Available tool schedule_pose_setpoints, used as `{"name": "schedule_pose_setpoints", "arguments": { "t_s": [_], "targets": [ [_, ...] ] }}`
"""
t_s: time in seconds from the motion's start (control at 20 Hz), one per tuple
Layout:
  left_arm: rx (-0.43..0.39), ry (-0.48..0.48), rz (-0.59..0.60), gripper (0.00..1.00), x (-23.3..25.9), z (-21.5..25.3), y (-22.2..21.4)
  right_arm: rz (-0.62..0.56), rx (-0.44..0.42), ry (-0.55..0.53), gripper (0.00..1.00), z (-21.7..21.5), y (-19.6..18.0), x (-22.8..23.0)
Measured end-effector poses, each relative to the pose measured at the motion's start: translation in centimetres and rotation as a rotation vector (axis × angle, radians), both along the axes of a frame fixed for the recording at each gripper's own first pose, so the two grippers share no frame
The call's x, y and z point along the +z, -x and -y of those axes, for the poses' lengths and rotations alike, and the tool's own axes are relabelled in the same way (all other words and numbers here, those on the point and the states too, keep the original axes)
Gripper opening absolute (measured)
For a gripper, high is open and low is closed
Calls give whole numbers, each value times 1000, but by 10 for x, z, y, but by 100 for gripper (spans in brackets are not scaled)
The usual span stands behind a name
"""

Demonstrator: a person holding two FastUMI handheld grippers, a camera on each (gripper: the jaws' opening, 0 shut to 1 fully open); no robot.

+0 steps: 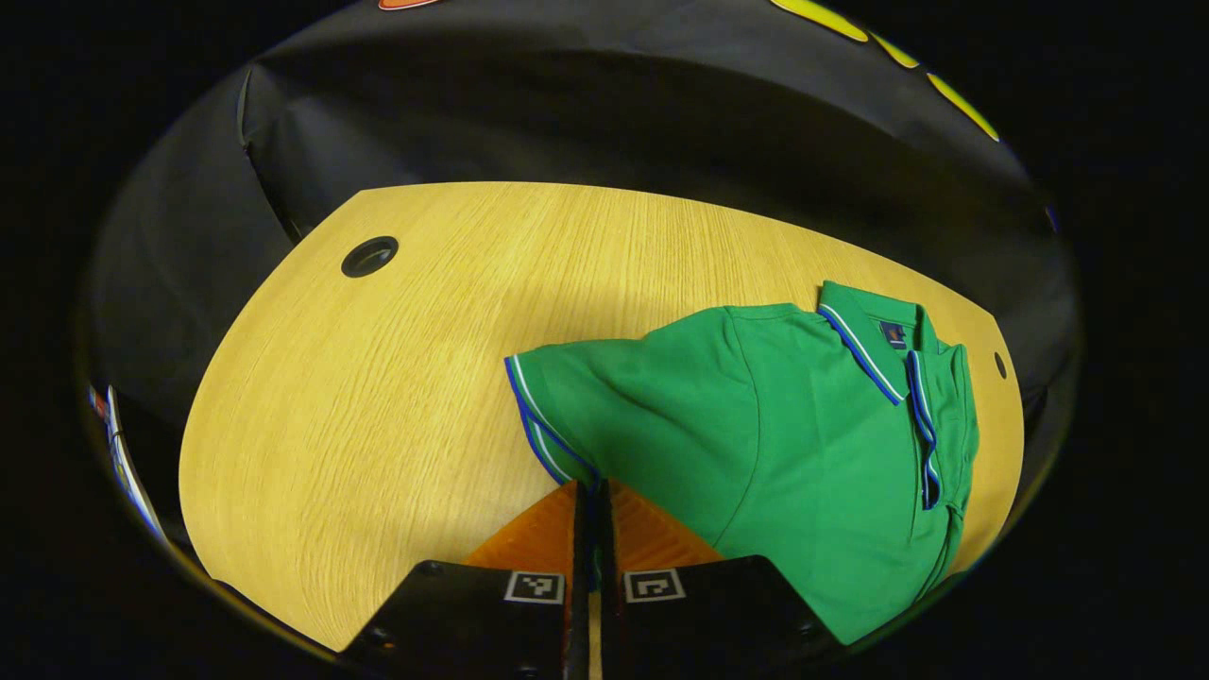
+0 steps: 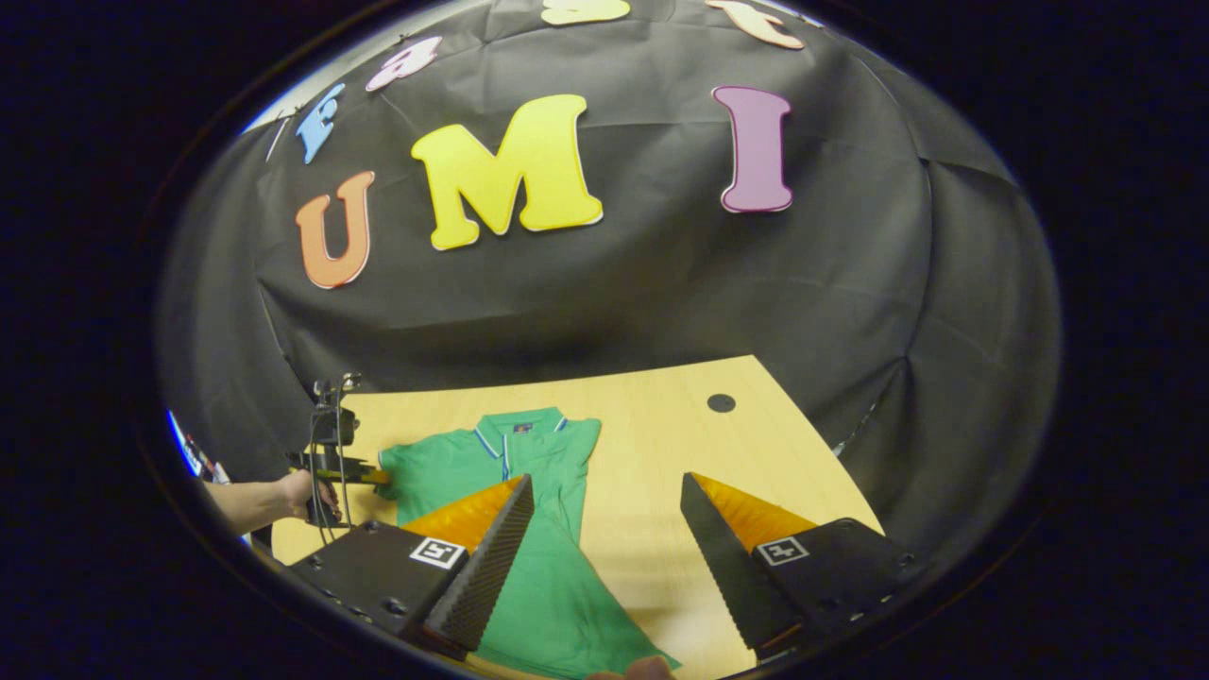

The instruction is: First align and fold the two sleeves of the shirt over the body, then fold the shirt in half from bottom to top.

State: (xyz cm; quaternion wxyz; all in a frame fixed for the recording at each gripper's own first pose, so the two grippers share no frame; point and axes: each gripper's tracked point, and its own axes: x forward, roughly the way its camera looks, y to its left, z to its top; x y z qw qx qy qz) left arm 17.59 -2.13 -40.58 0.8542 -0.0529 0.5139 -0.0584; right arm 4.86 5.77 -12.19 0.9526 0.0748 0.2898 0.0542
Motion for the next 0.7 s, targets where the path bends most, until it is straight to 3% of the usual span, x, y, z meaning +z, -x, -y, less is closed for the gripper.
{"name": "schedule_pose_setpoints", "arguments": {
  "t_s": [0.4, 0.7],
  "targets": [
    [2, 95, 77, 7, 53, 21, 3, 37, 21, 1, 96, 0, 0, 13],
    [-81, 181, 166, 6, 109, 67, 5, 71, 4, -15, 96, 7, 10, 26]
  ]
}}
